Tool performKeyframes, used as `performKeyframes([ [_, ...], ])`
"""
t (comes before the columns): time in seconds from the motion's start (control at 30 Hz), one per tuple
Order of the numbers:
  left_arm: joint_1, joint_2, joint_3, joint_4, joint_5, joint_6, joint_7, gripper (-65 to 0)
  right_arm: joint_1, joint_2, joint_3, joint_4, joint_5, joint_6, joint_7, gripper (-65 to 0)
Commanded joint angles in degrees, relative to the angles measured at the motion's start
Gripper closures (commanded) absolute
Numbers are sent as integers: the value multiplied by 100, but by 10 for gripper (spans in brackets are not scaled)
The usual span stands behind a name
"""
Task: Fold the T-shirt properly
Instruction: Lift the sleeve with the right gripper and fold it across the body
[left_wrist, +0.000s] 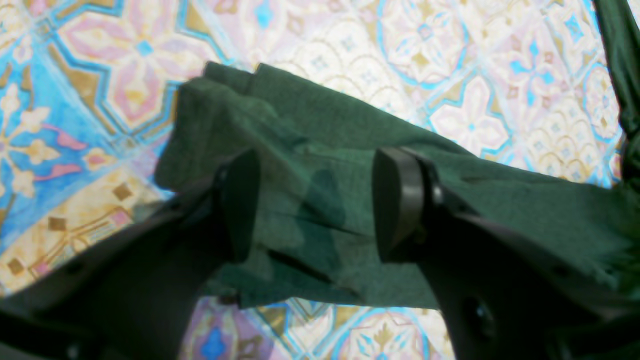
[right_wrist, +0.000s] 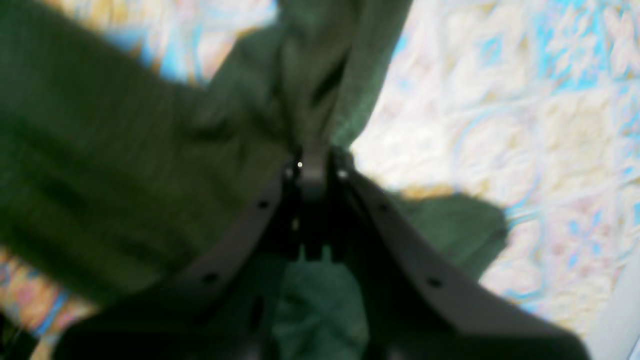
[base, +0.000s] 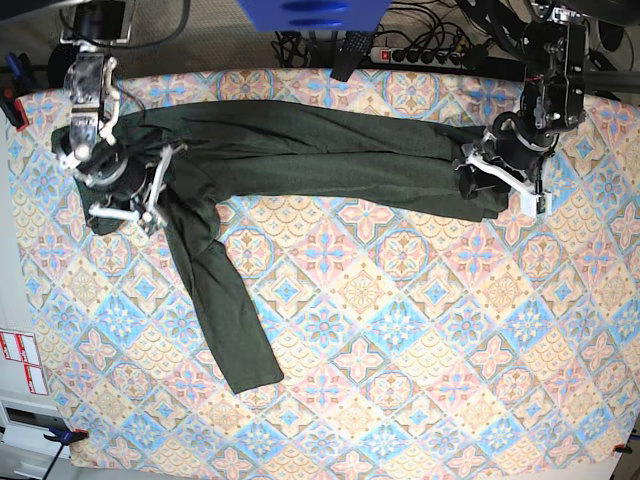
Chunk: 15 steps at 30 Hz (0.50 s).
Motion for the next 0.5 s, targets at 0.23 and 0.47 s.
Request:
performKeyframes([
  [0.23,-17,-78,-47,77,-20,-25,-100,-351,-385,49,-759,668,381,12,169,0],
  [0.47,-17,-78,-56,77,-20,-25,-100,-351,-455,146,-1665,826,434,12,169,0],
])
